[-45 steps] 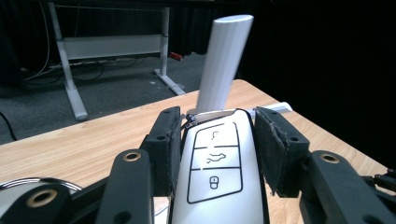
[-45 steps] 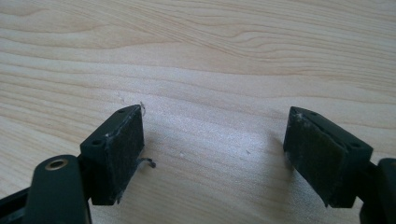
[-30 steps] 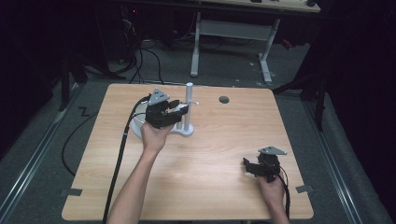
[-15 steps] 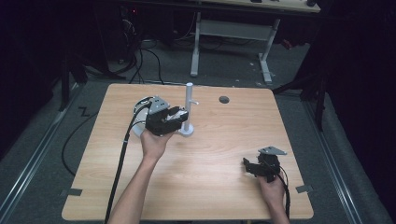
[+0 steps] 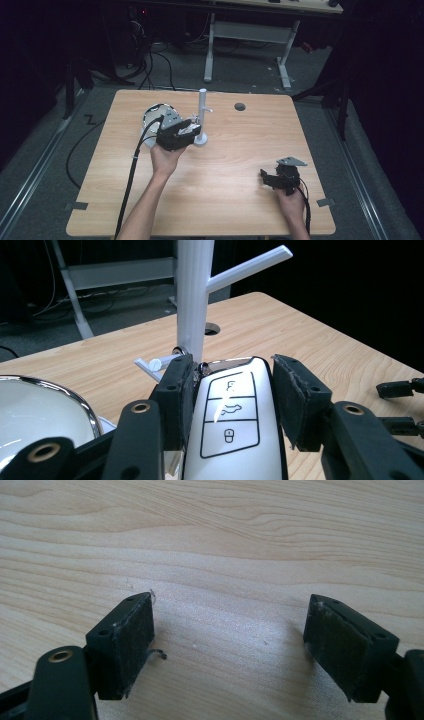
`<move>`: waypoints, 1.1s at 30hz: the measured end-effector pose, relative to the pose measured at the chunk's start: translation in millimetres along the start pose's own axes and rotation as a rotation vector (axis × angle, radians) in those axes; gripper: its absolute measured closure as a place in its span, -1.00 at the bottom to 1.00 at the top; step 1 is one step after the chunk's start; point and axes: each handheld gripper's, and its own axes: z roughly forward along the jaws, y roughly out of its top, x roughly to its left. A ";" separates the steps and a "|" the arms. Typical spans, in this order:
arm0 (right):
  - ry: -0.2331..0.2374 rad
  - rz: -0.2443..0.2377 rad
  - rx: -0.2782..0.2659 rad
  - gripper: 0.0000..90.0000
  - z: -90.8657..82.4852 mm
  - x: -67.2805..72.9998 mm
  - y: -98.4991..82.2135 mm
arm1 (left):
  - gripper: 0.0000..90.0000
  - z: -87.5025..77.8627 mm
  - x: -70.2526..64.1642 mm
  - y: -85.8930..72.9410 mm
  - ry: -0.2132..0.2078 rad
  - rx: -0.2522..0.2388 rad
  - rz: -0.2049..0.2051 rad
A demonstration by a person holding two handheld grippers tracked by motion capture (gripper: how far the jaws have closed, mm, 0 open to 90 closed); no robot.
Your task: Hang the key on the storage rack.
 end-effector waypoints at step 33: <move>0.000 0.003 0.001 -0.55 0.0 0.3 0.0 | 0.17 8.7 9.4 -18.9 0.043 0.055 -0.020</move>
